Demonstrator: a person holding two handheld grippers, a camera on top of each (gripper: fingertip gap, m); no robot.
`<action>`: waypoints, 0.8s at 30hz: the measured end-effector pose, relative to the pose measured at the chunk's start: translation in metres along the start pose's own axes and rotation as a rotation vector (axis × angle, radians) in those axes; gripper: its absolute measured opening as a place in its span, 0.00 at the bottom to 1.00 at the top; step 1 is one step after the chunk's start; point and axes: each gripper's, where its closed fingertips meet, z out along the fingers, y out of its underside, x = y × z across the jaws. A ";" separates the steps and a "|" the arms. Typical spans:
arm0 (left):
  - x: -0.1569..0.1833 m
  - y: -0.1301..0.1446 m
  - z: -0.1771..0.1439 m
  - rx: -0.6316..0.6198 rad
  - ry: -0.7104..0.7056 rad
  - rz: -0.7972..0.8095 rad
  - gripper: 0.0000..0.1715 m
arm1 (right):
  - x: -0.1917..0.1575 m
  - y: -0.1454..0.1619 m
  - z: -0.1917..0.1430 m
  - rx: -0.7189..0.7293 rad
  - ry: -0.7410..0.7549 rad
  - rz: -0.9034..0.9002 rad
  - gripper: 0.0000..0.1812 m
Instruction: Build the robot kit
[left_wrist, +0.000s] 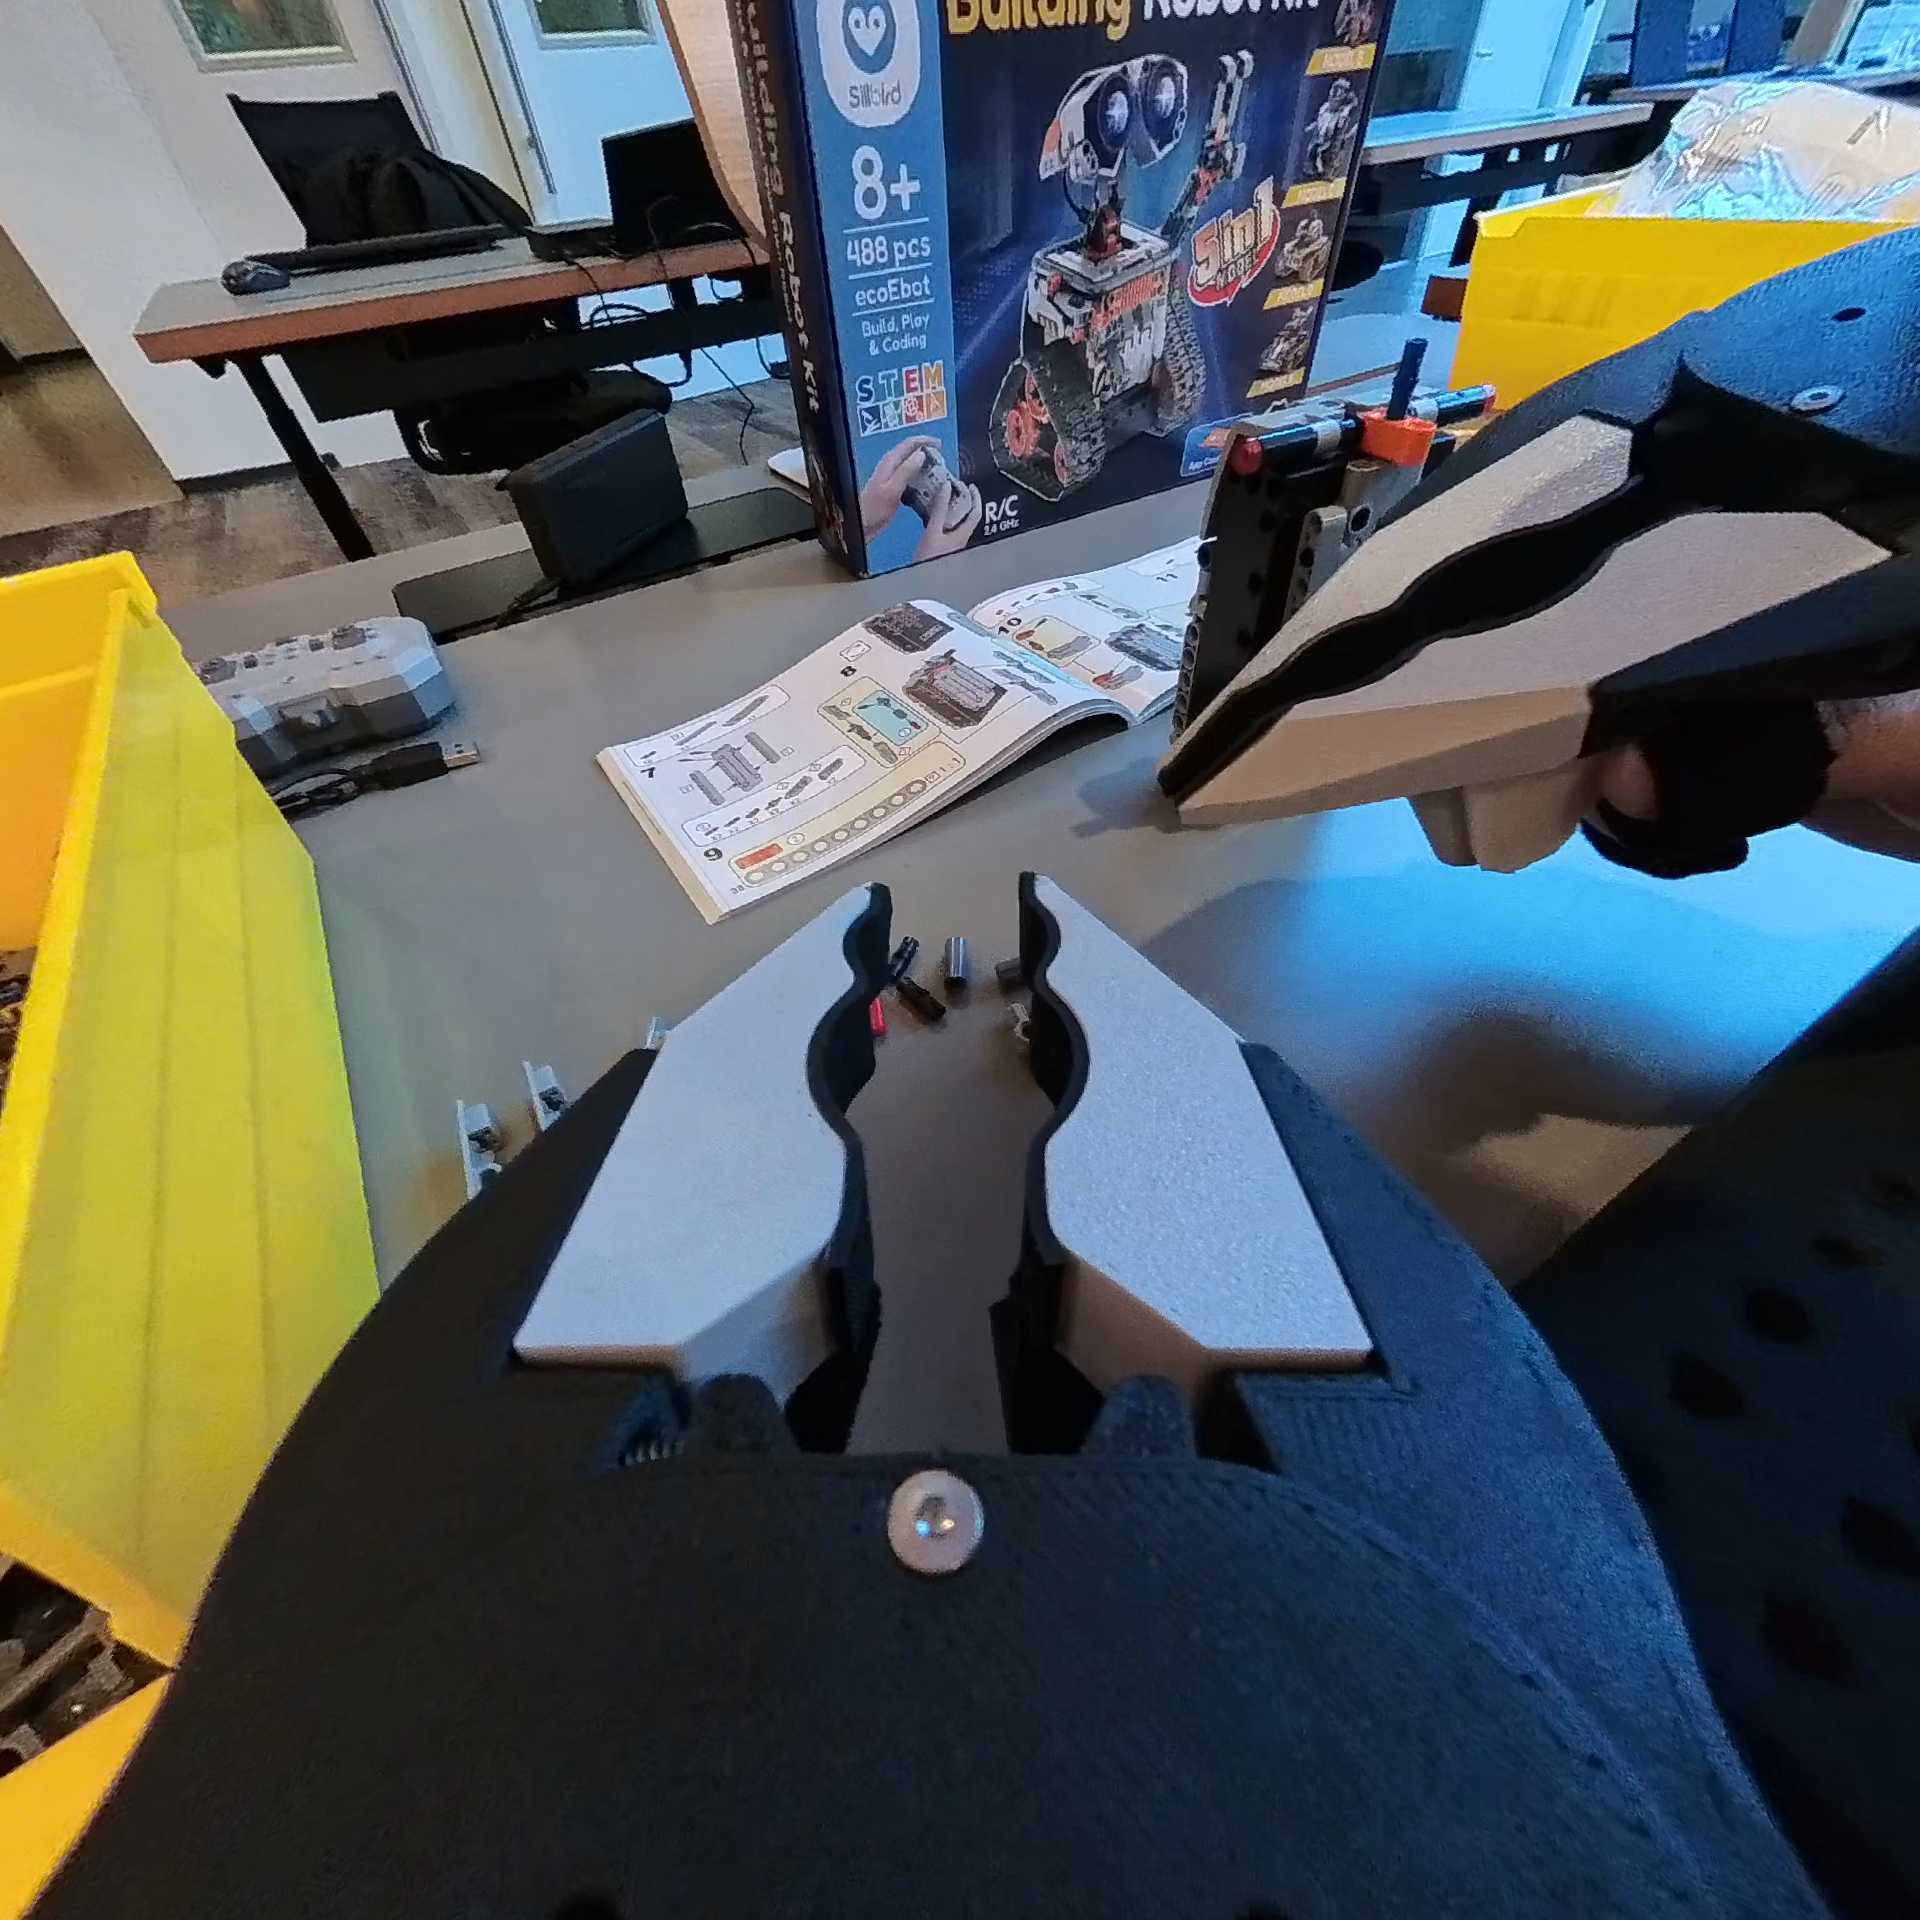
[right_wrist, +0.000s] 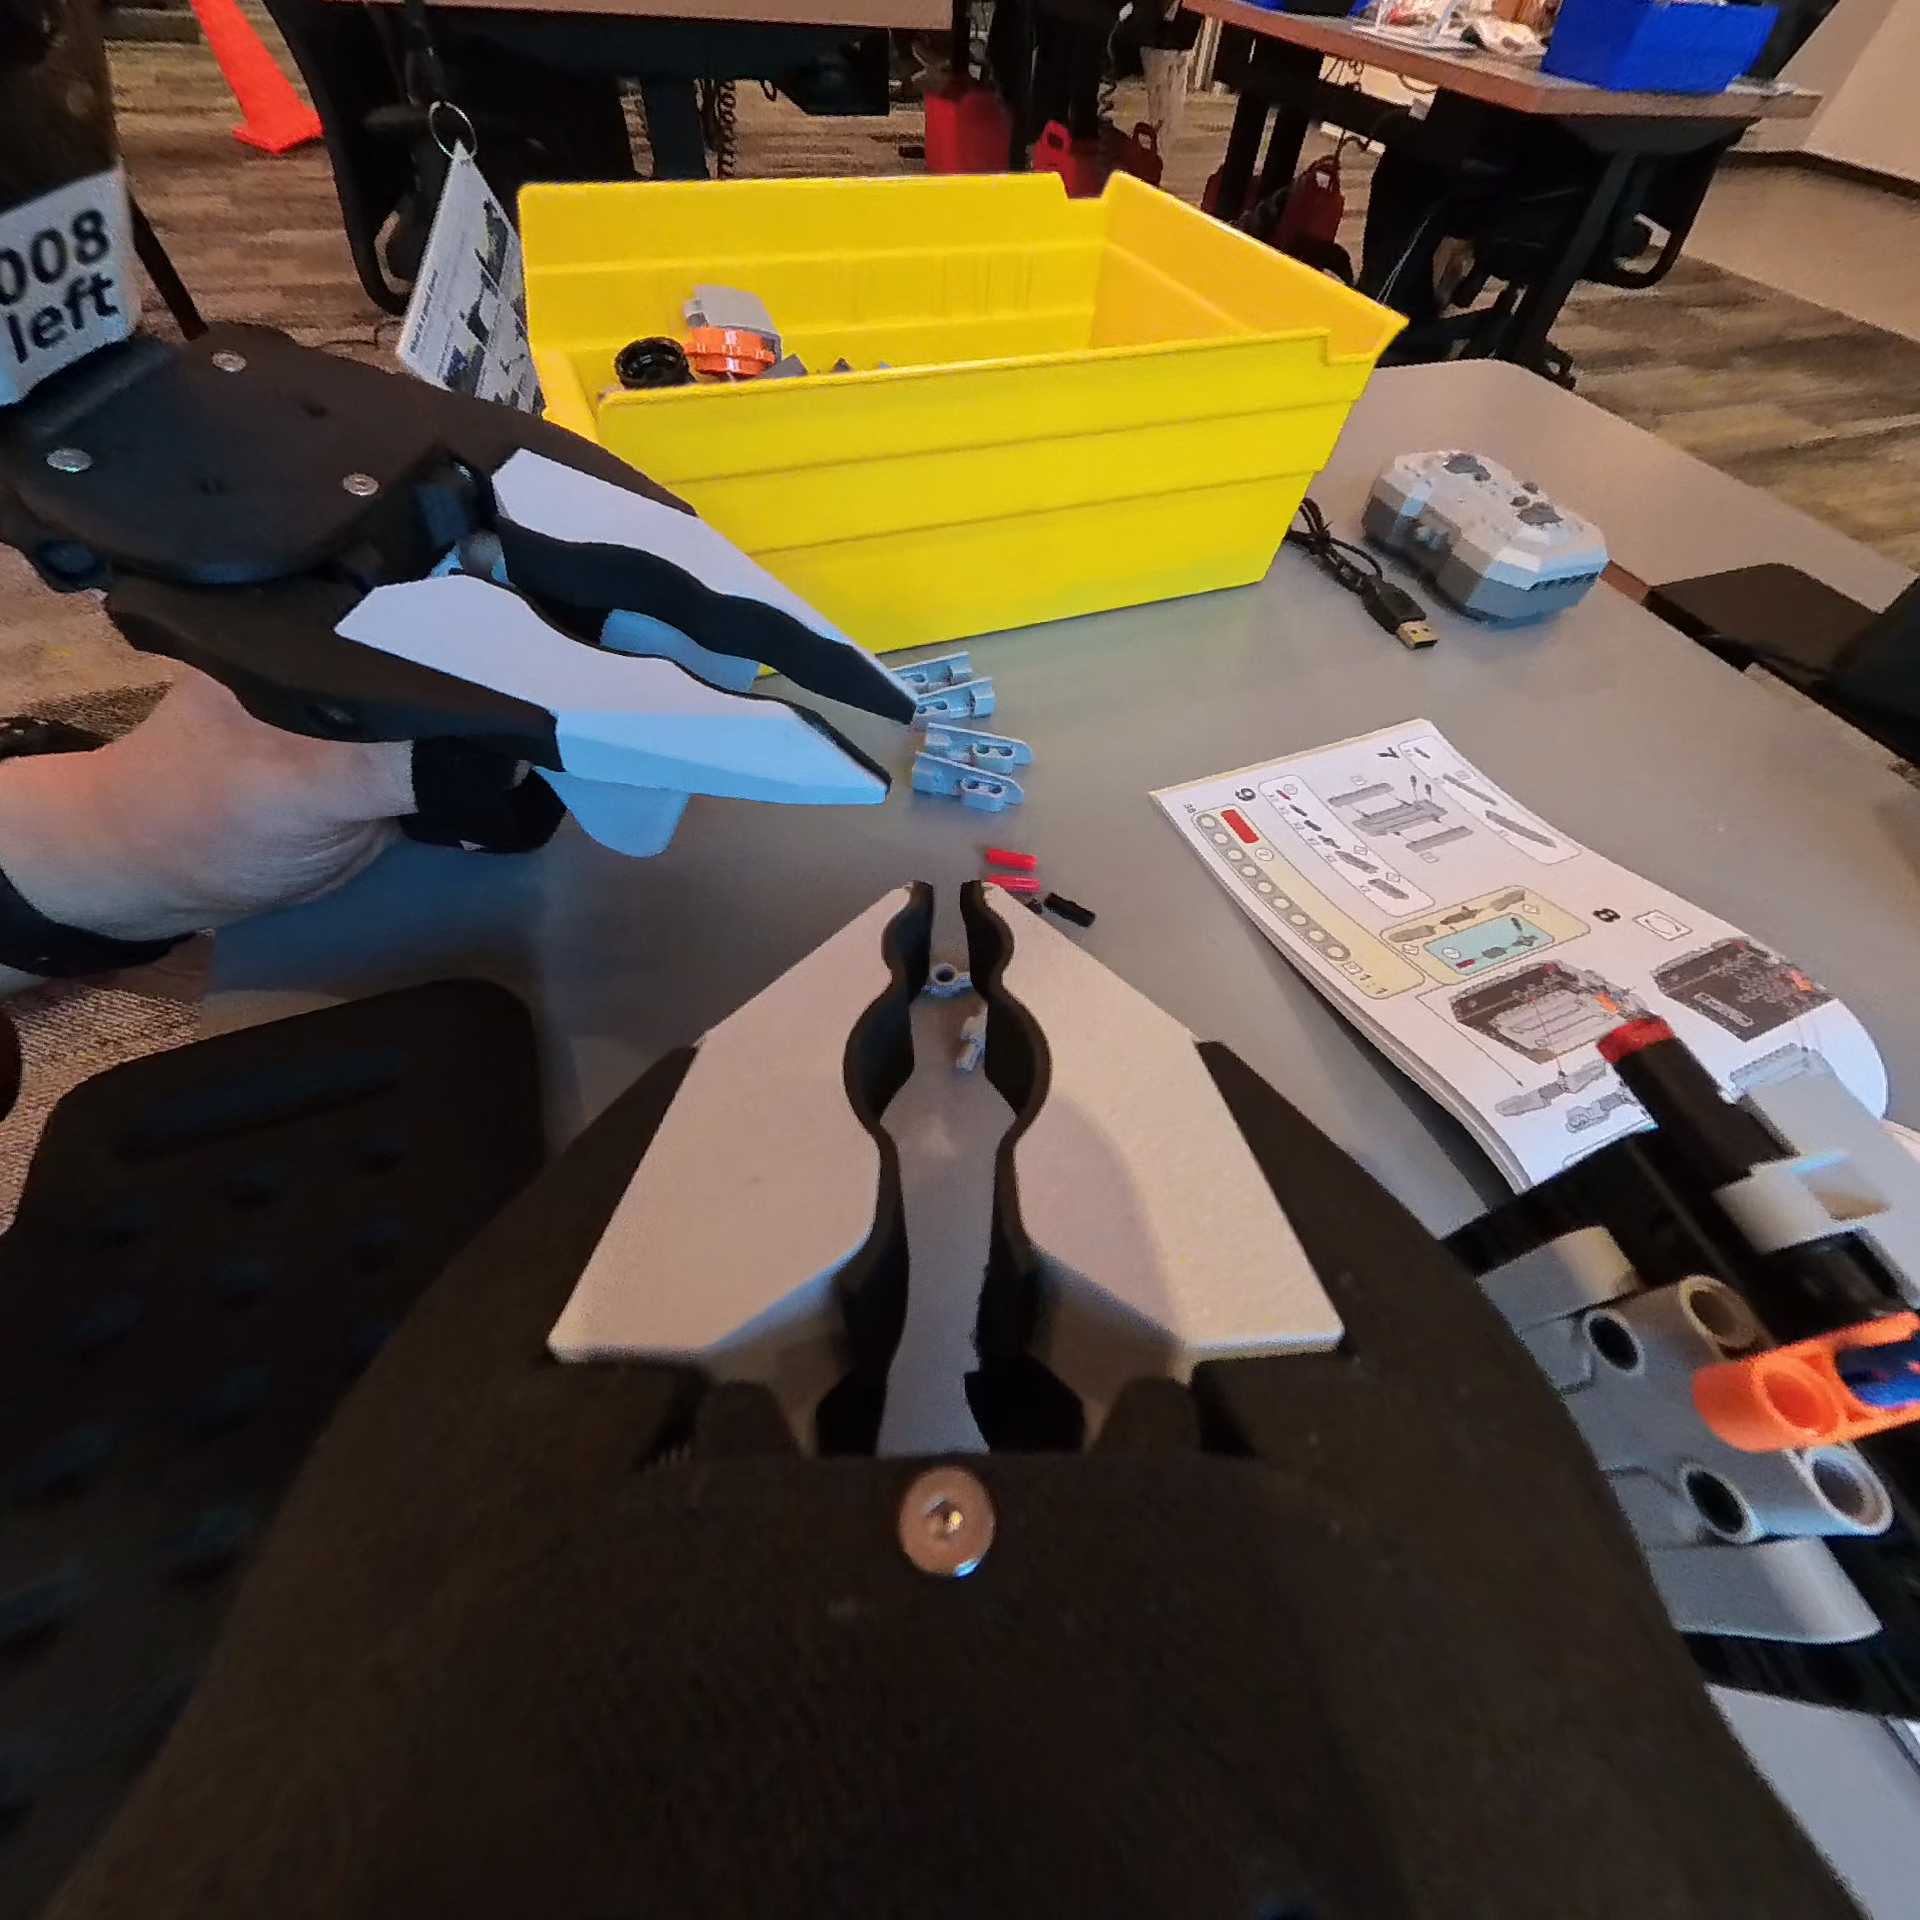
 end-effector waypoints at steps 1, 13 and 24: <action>-0.001 -0.001 0.000 0.005 0.001 -0.006 0.13 | -0.001 0.000 0.000 0.001 -0.008 0.007 0.03; -0.002 -0.004 -0.002 0.033 -0.015 0.025 0.17 | -0.003 -0.031 -0.029 0.107 0.053 -0.099 0.07; -0.009 -0.010 -0.006 0.073 -0.166 0.144 0.27 | 0.071 -0.071 -0.148 0.240 0.148 -0.375 0.34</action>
